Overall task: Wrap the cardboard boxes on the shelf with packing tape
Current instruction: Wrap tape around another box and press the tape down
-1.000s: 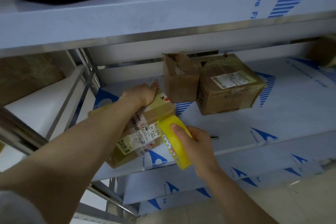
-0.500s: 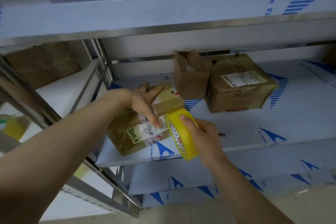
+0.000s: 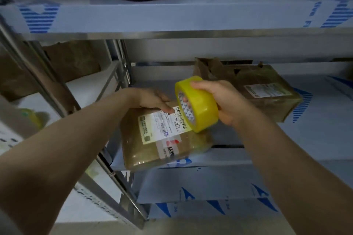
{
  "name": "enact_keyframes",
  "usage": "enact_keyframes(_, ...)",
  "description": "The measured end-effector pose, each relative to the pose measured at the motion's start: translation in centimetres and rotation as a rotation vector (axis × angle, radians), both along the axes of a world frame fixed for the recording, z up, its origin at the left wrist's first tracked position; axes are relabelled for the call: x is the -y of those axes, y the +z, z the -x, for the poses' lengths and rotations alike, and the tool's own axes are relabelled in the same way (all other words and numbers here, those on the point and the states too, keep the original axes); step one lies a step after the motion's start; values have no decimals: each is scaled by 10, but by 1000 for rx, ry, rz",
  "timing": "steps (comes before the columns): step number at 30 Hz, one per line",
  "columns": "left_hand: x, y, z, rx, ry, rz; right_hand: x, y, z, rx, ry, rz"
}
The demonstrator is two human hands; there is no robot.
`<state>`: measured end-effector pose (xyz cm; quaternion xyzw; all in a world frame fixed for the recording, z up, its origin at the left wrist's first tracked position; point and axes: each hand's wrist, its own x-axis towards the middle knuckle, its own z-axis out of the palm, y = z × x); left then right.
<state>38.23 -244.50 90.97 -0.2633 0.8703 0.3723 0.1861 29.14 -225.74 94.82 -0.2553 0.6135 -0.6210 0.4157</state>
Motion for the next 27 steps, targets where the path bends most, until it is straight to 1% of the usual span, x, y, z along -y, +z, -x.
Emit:
enact_keyframes(1, -6, 0, 2, -51, 15, 143, 8, -3, 2, 9, -41, -3)
enact_keyframes(2, -14, 0, 5, -97, 20, 233, 15, -4, 4, 14, -73, -15)
enact_keyframes(3, -22, -1, 6, -104, 4, 254, 22, -5, 6, 12, -88, -24)
enact_keyframes(5, -39, -8, 7, 25, -89, 273, 35, -8, 13, -8, -103, -52)
enact_keyframes(7, -50, -22, 4, 160, -165, 371, 44, -13, 15, -21, -109, -83)
enact_keyframes(9, -50, -38, 3, 197, -191, 451, 48, -20, 18, -35, -100, -116)
enact_keyframes(13, -47, -49, 6, 159, -157, 485, 43, -30, 15, -56, -92, -110)
enact_keyframes(17, -50, -51, 5, 121, -125, 513, 24, -18, 1, -89, -85, -62)
enact_keyframes(22, -47, -54, 5, 59, -92, 493, -21, -12, -15, -79, -43, -74)
enact_keyframes(25, -52, -52, 5, 66, -87, 492, -48, -19, -25, -112, -45, -114)
enact_keyframes(27, -55, -50, 4, 74, -75, 493, -61, -29, -32, -99, -44, -138)
